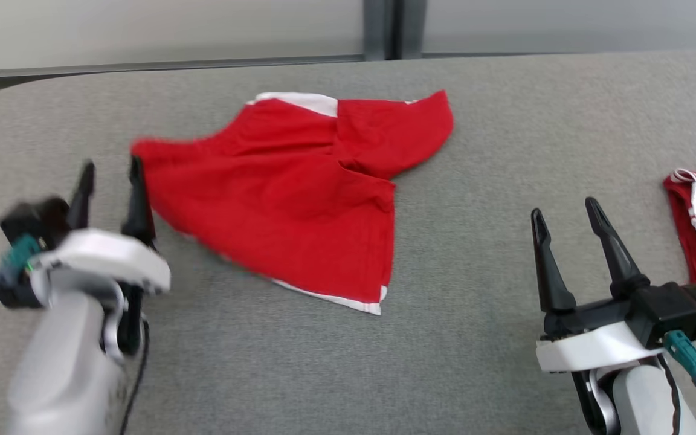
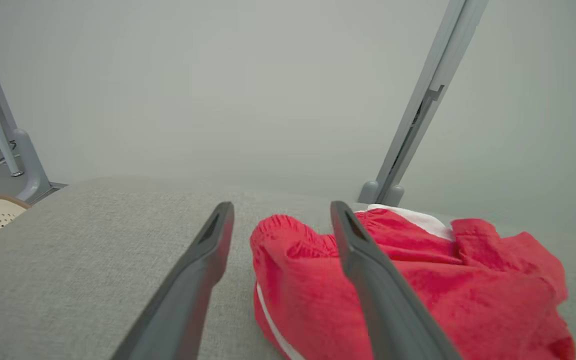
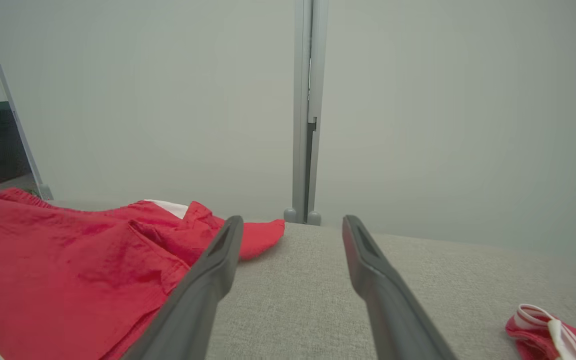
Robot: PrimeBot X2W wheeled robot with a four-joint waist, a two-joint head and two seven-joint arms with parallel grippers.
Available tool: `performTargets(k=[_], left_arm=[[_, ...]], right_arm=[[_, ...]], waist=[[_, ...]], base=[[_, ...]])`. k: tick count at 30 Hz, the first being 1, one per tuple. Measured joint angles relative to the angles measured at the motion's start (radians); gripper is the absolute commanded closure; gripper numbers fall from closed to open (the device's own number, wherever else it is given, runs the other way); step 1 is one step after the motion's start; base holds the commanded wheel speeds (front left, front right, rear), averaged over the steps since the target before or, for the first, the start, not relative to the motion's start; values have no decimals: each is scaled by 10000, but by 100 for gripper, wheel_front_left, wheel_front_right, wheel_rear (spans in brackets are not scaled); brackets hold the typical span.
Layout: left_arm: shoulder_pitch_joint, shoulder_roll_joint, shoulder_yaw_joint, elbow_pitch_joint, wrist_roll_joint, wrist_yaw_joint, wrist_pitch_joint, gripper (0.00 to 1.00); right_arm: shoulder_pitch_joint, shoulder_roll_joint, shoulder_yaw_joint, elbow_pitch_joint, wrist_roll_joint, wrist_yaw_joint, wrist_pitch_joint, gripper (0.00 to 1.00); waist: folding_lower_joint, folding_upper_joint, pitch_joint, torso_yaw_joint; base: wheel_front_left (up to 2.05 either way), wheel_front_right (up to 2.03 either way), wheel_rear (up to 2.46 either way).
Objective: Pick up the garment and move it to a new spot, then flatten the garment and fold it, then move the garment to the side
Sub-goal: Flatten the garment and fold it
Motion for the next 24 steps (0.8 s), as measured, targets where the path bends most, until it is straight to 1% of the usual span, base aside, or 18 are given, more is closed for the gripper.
performTargets(k=[3, 4, 5, 8, 12, 19, 21, 24], left_arm=[[882, -23, -121, -336, 140, -280, 2, 0], [1058, -15, -190, -424, 151, -397, 0, 0], [1182, -38, -226, -520, 163, -414, 0, 0], [1438, -213, -278, -890, 119, -665, 0, 0], [1843, -384, -79, -1659, 280, -562, -2, 0], [2945, -1041, 541, -2957, 617, -313, 0, 0], [3092, -1129, 602, -3089, 757, -322, -2, 0], [3105, -1227, 581, -3118, 986, -405, -2, 0]], right_arm=[[174, -52, -8, 54, -4, 0, 0, 0], [189, -73, -6, 61, -13, 0, 0, 0], [193, -92, 13, 75, -17, 0, 0, 0], [193, -132, 50, 125, -17, 0, 0, 0], [227, -167, 150, 119, -8, 0, 0, 0], [518, -334, 433, 174, 90, 0, 0, 0], [505, -464, 748, 173, 88, 0, 0, 0], [323, -782, 1599, 293, 115, 0, 2, 0]], waist=[[0, 1, -184, 318], [0, 0, -236, 428], [0, 0, -282, 533], [0, 0, -402, 820], [0, 0, -579, 1125], [0, 1, -833, 1548], [0, 0, -848, 1670], [0, 0, -827, 1866]], base=[[0, 0, 0], [0, 0, 0], [0, 0, 0], [0, 0, 0], [0, 0, 0], [0, 0, 0], [0, 0, 0], [0, 0, 0]])
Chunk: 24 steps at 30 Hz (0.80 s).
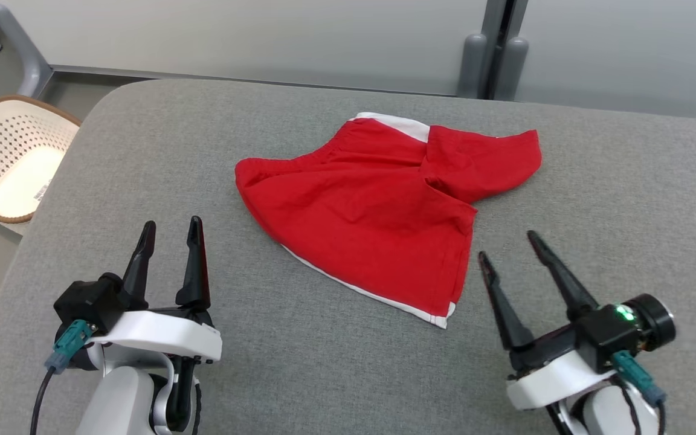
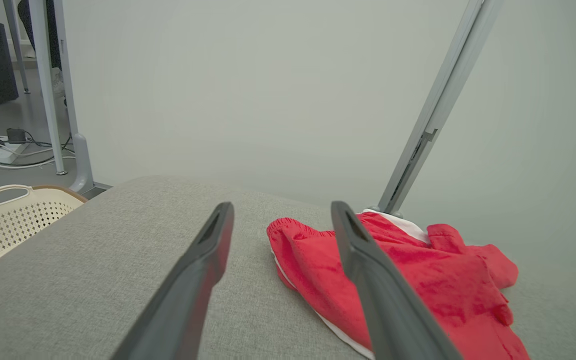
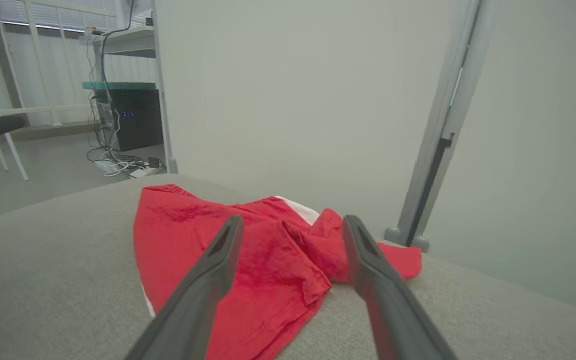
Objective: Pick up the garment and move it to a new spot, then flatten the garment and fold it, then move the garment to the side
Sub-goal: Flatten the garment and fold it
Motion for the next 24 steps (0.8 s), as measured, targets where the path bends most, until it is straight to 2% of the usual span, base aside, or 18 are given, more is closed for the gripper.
performTargets(k=[7, 13, 20, 21, 22, 23, 24], left_arm=[[2, -209, 52, 142, 40, -140, 0, 0], [1, -316, 58, 268, -6, -215, 0, 0], [-30, -359, 10, 326, -42, -301, 0, 0], [-38, -362, 0, 332, -54, -303, 0, 0], [-44, -362, -8, 334, -84, -303, 0, 0], [-46, -364, -27, 334, -136, -301, 0, 0], [-47, -366, -35, 332, -161, -299, 0, 0]], right_arm=[[-922, -1243, 2920, 1068, 378, 0, 644, 0], [-1624, -1699, 4105, 2107, 790, 2, 894, 0], [-2295, -1768, 4454, 3565, 911, 0, 1081, 0], [-2350, -1756, 4474, 3766, 926, 0, 1127, 27], [-2425, -1753, 4514, 3958, 932, 2, 1168, 60], [-2490, -1747, 4516, 4134, 943, 2, 1177, 100], [-2554, -1739, 4523, 4268, 955, 2, 1175, 100]], waist=[[0, 0, 138, 556], [0, 0, 290, 930], [0, 0, 525, 1289], [0, 0, 558, 1319], [0, 0, 588, 1342], [0, 0, 611, 1356], [0, 0, 625, 1358]], base=[[0, 0, 0], [0, 0, 0], [0, 0, 0], [0, 0, 0], [0, 0, 0], [0, 0, 0], [0, 0, 0]])
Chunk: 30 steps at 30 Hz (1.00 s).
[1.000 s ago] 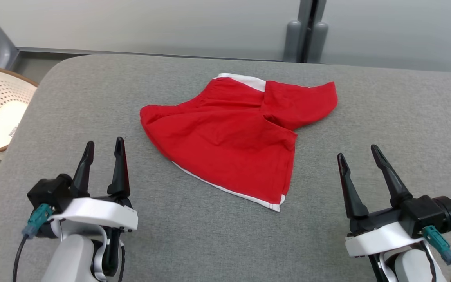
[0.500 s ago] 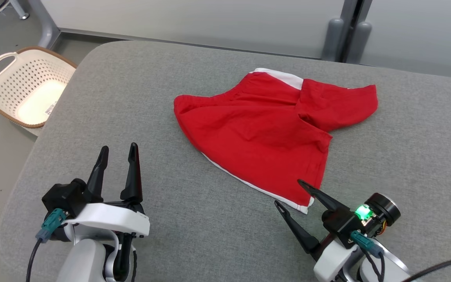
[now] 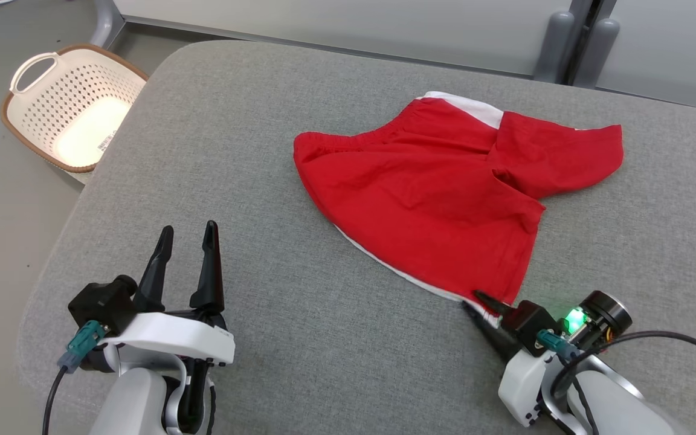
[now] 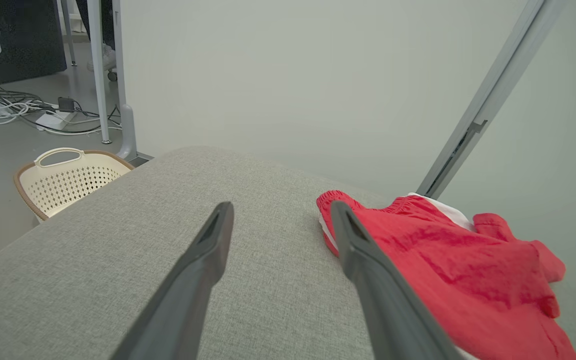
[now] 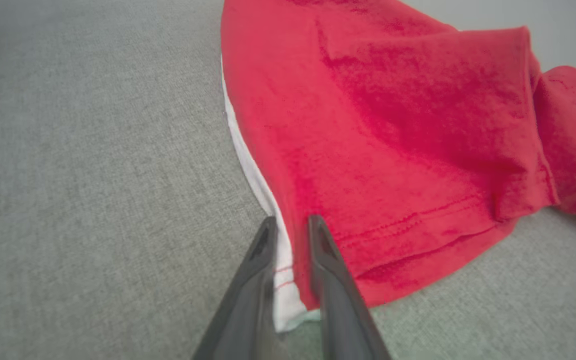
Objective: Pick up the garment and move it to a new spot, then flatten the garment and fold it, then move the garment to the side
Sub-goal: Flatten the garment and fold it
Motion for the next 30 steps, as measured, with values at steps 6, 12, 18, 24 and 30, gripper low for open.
performTargets(k=[6, 12, 18, 24, 30], left_arm=[[-2, -8, 35, 58, -52, 46, 2, 0], [-7, -6, -25, 155, -6, 29, 2, 0], [-8, -12, -192, 332, 21, -29, 2, 0], [-70, -13, -431, 552, 27, -59, 0, 0], [-74, -10, -483, 702, 111, -132, 0, 0]], right_arm=[[-220, 21, -454, 514, 311, 0, -272, 100], [224, -420, -1492, 217, 802, 0, -382, 100], [1030, -1143, -2385, -466, 1135, 0, 82, 100], [1360, -1260, -3141, -928, 1091, 0, 307, 0], [1612, -731, -3680, -1348, 786, 0, -56, 0]], waist=[[0, 0, -25, -331], [0, 0, -146, -868], [0, -1, -231, -1448], [0, 0, -242, -1821], [0, 0, -372, -2001]], base=[[0, 0, 0], [0, 0, 0], [0, 0, 0], [0, 0, 0], [0, 0, 0]])
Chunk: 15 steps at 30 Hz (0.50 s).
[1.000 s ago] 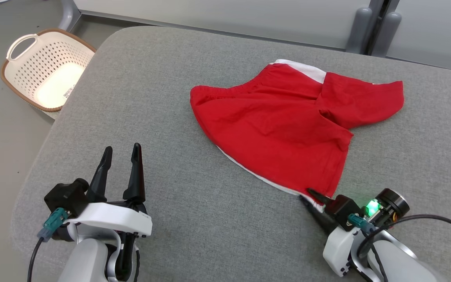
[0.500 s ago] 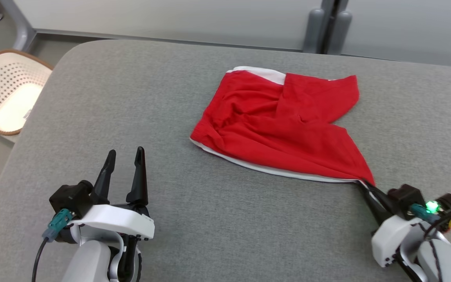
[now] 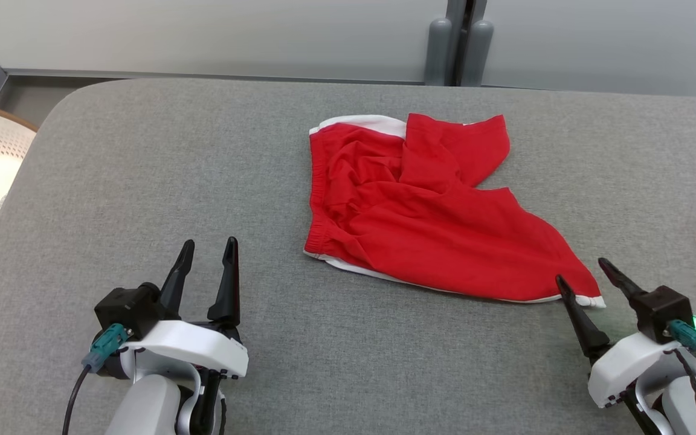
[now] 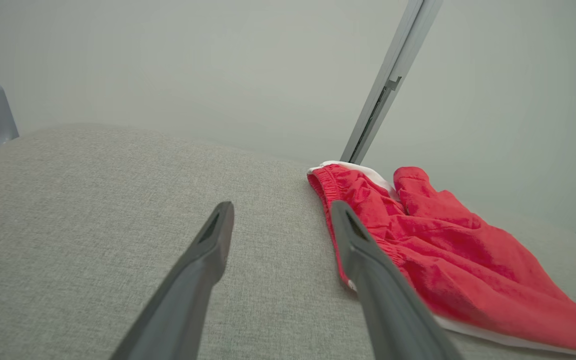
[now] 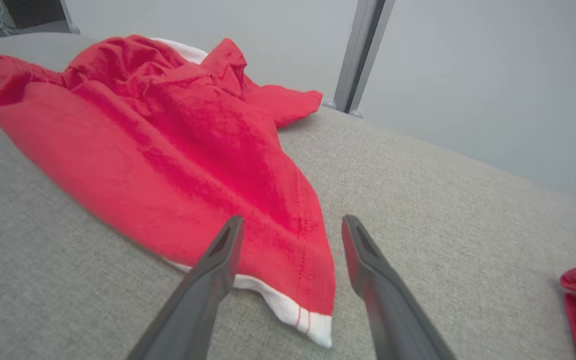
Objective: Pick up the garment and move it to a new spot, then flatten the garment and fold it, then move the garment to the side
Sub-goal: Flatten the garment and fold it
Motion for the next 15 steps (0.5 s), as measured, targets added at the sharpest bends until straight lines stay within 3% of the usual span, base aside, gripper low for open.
performTargets(k=[4, 9, 15], left_arm=[[16, -2, 59, 15, 69, -84, 0, 0], [108, -2, -46, 31, 203, -278, 0, 0], [283, 174, -556, 562, 738, -502, 0, 0]], right_arm=[[335, 462, -823, -704, -27, 0, -694, 0], [995, 1538, -2481, -1937, -251, -2, -1062, 0], [1595, 2123, -2890, -2270, -903, -8, -1093, 0]], waist=[[0, 0, -107, -147], [0, 0, -229, -338], [0, 0, -239, -510]], base=[[0, 0, 0], [0, 0, 0], [0, 0, 0]])
